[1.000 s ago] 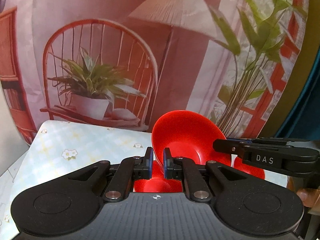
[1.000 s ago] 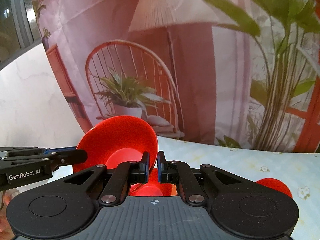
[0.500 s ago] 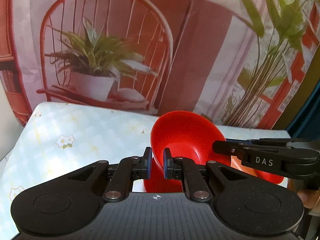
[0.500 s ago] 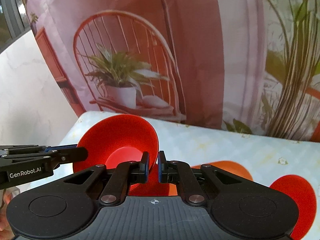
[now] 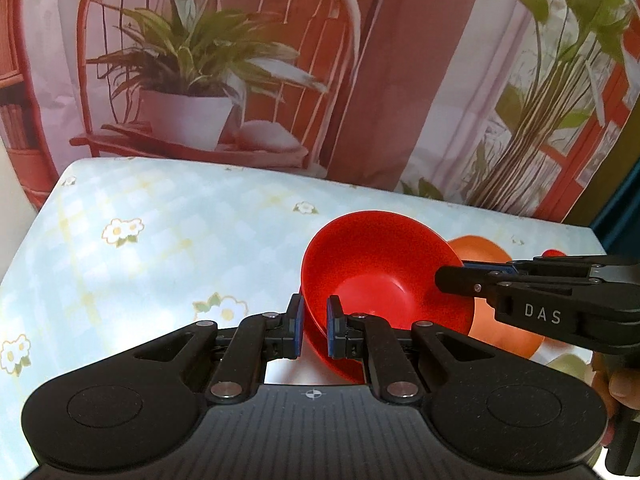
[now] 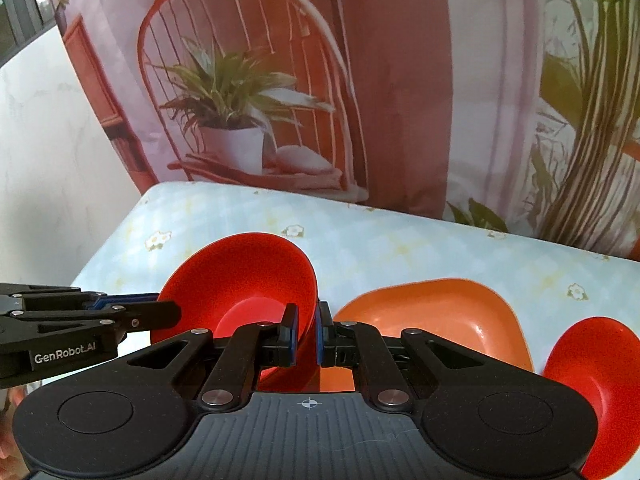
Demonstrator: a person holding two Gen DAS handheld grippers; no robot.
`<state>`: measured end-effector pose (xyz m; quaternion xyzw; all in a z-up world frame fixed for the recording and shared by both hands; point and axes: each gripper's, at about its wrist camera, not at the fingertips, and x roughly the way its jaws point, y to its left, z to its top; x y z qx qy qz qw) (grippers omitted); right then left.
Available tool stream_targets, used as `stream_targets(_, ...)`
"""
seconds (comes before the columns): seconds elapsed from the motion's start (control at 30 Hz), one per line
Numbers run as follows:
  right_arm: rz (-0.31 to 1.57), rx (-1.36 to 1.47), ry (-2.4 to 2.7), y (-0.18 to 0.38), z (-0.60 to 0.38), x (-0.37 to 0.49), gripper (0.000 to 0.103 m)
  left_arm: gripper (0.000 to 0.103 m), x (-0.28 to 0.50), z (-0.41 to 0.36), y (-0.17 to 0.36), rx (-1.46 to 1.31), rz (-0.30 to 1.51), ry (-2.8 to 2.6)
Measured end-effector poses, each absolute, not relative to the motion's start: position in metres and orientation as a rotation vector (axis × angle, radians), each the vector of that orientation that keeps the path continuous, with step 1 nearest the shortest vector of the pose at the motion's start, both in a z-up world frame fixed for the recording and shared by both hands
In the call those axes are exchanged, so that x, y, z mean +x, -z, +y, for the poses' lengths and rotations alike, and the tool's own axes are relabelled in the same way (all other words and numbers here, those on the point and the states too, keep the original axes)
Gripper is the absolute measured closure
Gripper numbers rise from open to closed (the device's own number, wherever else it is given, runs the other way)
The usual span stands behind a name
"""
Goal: Organize plates and bowls
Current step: 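Carry the red bowl over another red bowl beside the orange plate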
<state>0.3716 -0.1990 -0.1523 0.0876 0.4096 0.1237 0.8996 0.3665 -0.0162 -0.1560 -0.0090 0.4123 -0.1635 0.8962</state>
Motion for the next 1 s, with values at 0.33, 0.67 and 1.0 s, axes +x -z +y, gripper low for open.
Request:
stream_targets(0.33, 0.851, 0.134, -0.258, 0.158, -0.193, 0.366, 0.094, 0.092, 0.364, -0.016, 0.16, -0.004, 0.859, 0.336)
stream_targets(0.67, 0.842, 0.125, -0.244, 0.159, -0.2, 0.361, 0.087, 0.09, 0.36, -0.017, 0.155, 0.017, 0.834, 0.31)
stream_targets(1.0, 0.762, 0.129, -0.192, 0.143, -0.253, 0.338, 0.087, 0.088, 0.344, -0.049, 0.129, 0.033, 0.764, 0.373)
